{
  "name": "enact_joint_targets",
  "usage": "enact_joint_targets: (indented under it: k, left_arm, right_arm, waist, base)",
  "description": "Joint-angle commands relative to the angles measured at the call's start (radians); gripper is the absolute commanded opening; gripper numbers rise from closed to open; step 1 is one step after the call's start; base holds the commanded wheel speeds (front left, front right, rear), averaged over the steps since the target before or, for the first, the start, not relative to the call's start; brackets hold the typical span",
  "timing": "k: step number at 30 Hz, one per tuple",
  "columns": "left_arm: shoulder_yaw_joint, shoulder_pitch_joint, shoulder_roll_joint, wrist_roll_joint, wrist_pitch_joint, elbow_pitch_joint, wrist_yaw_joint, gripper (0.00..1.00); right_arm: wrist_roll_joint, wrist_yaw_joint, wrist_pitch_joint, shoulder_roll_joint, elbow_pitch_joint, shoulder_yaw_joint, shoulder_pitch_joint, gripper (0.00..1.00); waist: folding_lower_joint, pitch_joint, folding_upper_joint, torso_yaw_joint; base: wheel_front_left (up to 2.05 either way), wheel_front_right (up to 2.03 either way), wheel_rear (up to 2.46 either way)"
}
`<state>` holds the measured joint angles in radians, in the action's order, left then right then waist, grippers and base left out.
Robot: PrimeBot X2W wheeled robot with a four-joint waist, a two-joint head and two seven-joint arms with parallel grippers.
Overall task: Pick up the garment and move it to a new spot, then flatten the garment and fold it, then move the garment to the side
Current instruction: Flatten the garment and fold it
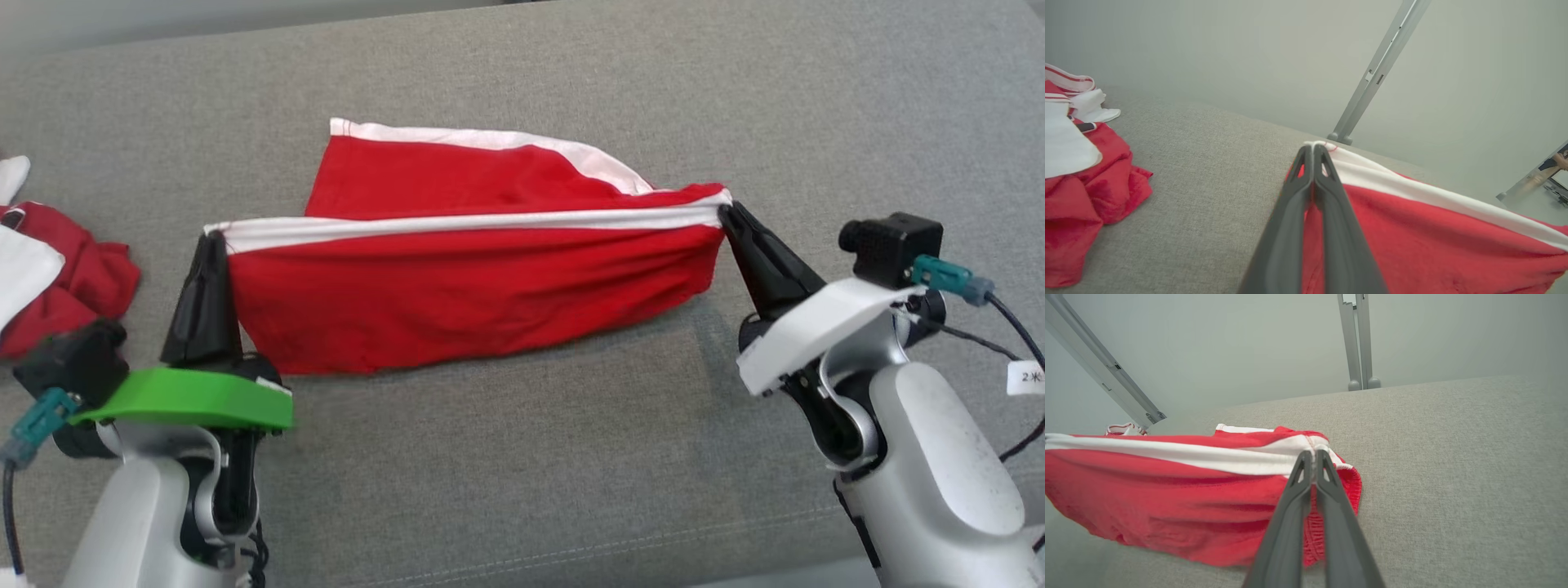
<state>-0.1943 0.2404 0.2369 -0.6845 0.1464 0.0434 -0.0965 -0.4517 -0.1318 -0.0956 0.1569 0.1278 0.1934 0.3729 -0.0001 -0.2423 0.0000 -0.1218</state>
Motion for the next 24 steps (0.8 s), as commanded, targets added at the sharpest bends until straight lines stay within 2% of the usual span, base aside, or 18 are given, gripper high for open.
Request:
enact_joint_targets:
  k: [1,13,24]
  left_arm:
    - [0.004,0.042,0.017,0.015,0.005,0.017,0.008,0.00]
    - [-0.054,0.354,0.077,0.116,-0.022,0.215,0.051,0.00]
    - [-0.109,0.547,0.052,0.163,-0.044,0.404,0.062,0.00]
  right_arm:
    - [0.007,0.002,0.008,-0.011,0.014,-0.002,0.031,0.00]
    - [0.012,0.002,0.057,-0.097,0.116,-0.021,0.203,0.00]
    - [-0.031,0.002,0.096,-0.106,0.218,-0.018,0.307,0.00]
  waist:
    - [0.0001,-0.062,0.0000,-0.043]
    - [0.0001,-0.196,0.0000,-0.081]
    - [0.0001,-0.251,0.0000,-0.086]
  base:
    - [0.00,0.00,0.00]
    - [0.00,0.00,0.00]
    - [0.00,0.00,0.00]
